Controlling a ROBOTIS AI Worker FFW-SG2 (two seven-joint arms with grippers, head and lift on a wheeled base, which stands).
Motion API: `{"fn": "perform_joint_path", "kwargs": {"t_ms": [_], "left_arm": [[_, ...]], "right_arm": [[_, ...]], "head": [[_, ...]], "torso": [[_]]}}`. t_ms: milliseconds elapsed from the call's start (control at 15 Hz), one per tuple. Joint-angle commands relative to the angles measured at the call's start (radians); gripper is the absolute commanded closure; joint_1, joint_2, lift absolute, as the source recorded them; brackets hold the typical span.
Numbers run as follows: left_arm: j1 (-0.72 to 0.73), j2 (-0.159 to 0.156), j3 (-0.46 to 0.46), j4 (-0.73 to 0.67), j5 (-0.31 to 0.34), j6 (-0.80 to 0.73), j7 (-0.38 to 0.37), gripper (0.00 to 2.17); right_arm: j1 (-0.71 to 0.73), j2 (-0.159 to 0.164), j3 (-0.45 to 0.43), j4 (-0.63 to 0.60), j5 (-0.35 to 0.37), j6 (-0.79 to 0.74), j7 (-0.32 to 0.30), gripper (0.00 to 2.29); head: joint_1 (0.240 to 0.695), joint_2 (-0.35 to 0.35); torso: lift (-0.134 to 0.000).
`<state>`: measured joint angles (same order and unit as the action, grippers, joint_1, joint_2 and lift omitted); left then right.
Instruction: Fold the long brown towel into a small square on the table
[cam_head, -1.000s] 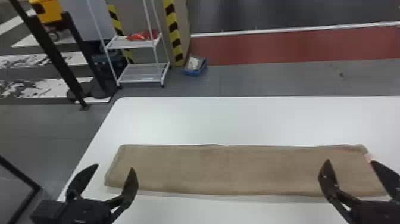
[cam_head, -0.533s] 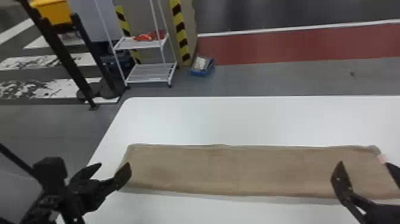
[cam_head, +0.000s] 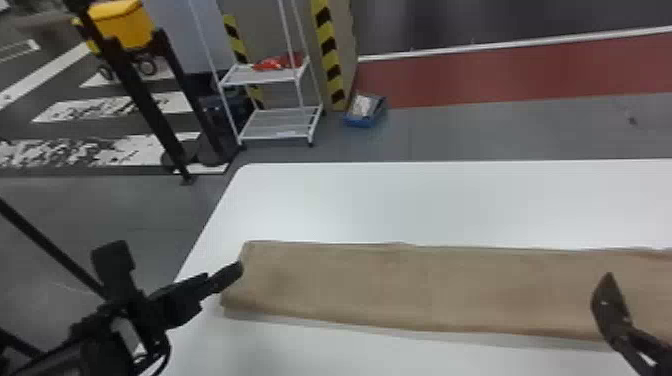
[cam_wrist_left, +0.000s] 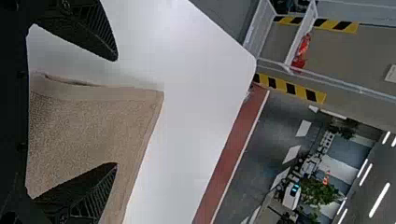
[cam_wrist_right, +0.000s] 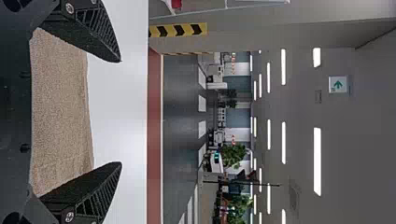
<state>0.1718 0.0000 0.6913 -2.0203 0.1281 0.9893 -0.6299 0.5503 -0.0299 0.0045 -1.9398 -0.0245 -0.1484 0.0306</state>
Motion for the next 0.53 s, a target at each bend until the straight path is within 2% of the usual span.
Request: {"fn": "perform_joint_path", "kwargs": {"t_ms": [0,400,467], "left_arm": [[-0.040,-0.003,0.010,0.040,-0.015,0.053,-0.002,0.08],[-0.068,-0.003,0.005,0.111,-0.045,0.053,-0.010,0.09],[-0.068,-0.003,0.004,0.111,-0.050,0.053,-0.022,0.17]], "right_arm": [[-0.003,-0.005,0.002,-0.001,0.000,0.010,0.000,0.10],[-0.009,-0.013,0.003,0.002,-0.006,0.019,0.000,0.10],[-0.012,-0.015,0.006,0.004,-0.006,0.019,0.000,0.10]], "head": [[0.695,0.274],[0.695,0.273],[0.695,0.273]], "torso": [[-0.112],[-0.112],[-0.112]]}}
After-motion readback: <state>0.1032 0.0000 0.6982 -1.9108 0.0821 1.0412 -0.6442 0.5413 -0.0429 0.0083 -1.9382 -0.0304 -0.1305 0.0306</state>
